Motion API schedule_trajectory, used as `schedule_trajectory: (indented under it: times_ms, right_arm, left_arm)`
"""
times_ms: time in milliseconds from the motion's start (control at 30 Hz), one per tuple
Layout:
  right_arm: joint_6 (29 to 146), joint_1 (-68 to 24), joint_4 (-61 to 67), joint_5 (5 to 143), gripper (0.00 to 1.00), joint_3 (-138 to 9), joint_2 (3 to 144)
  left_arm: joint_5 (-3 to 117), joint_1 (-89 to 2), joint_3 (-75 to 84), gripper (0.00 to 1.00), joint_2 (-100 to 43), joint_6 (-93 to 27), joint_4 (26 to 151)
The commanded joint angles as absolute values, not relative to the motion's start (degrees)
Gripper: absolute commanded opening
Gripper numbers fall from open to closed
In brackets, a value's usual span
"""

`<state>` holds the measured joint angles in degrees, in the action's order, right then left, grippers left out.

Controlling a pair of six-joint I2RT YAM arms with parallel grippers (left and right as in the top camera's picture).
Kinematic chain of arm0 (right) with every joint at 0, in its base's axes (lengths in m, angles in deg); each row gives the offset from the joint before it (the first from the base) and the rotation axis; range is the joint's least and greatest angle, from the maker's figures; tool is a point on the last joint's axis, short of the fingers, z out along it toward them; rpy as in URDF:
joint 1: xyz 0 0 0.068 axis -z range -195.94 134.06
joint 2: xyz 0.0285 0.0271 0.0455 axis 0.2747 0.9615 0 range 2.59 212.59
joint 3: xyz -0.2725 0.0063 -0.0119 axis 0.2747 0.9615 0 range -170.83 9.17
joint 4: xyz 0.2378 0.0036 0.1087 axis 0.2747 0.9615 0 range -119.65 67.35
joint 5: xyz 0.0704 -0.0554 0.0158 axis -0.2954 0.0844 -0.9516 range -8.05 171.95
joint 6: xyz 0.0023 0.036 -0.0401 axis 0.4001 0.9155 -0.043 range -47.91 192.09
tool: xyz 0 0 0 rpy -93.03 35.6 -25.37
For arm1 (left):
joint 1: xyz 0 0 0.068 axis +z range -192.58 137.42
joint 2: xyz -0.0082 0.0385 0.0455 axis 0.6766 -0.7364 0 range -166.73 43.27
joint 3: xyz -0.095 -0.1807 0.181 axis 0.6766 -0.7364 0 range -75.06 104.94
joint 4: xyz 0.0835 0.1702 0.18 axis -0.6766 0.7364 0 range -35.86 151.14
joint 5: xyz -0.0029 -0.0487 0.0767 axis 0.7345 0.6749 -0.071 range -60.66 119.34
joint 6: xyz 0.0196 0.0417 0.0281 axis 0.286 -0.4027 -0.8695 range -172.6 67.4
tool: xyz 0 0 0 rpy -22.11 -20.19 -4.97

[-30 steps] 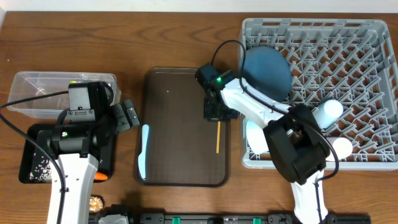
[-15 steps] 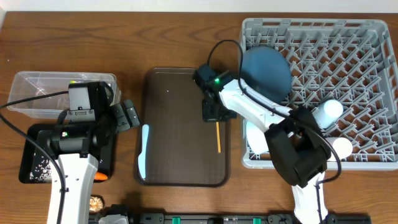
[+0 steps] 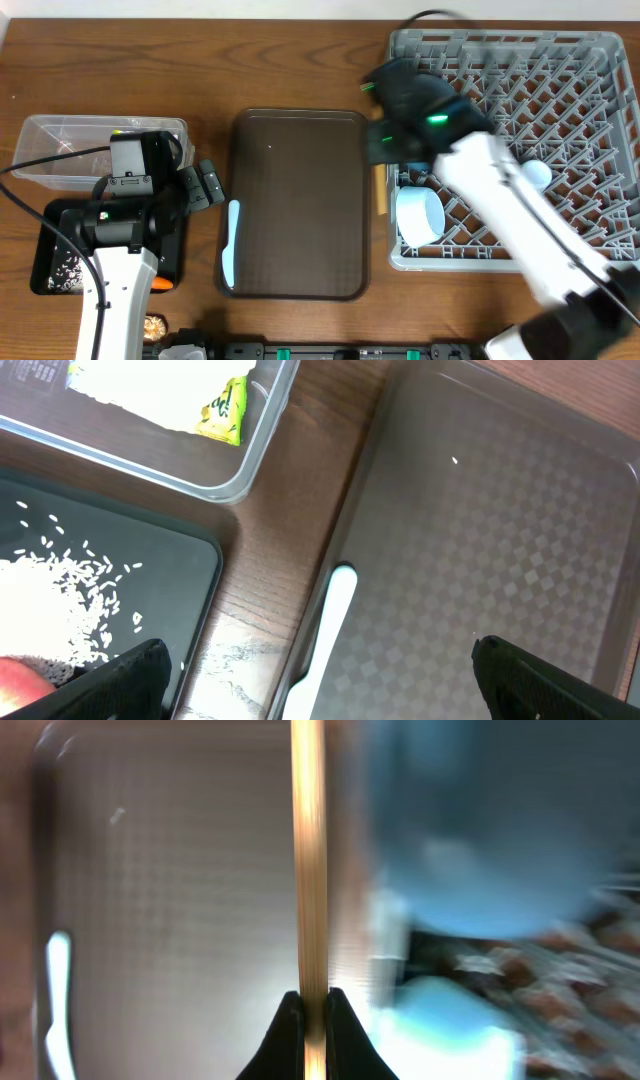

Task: Sort waste into correct bins and load items into the dishwasher rack
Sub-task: 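Carry the chopstick into the dish rack and open the right gripper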

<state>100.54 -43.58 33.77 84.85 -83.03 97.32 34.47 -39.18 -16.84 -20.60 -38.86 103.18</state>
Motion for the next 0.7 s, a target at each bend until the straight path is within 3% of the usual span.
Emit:
schedule_trajectory:
  times_ms: [0,233,567,600,633,667]
  right_arm:
    - [94.2,-35.1,35.7,87.8,0.01,-83.8,92.8]
    - [81.2,-18.9,37.7,87.7,0.01,-83.5,92.8]
    - [80.8,-16.5,36.3,98.2,0.01,-83.3,104.3]
    - [80.8,-16.5,36.0,98.0,0.11,-83.3,105.0]
    - [80.8,-16.6,35.7,98.0,0.4,-83.3,105.7]
    - [80.8,-16.6,35.6,98.0,0.57,-83.3,105.9]
  left_arm:
    - [33.8,-38.9,-16.1,0.98,-20.8,-38.3,103.2]
    - [33.8,-38.9,-16.1,0.98,-20.8,-38.3,103.2]
    - [33.8,-38.9,-16.1,0.98,-20.8,-38.3,103.2]
    - [33.8,-38.9,-16.1,0.98,-20.8,-38.3,103.2]
    - [33.8,-38.9,-16.1,0.98,-20.8,-38.3,103.2]
    - [33.8,-38.9,-16.1,0.98,-20.8,-38.3,103.2]
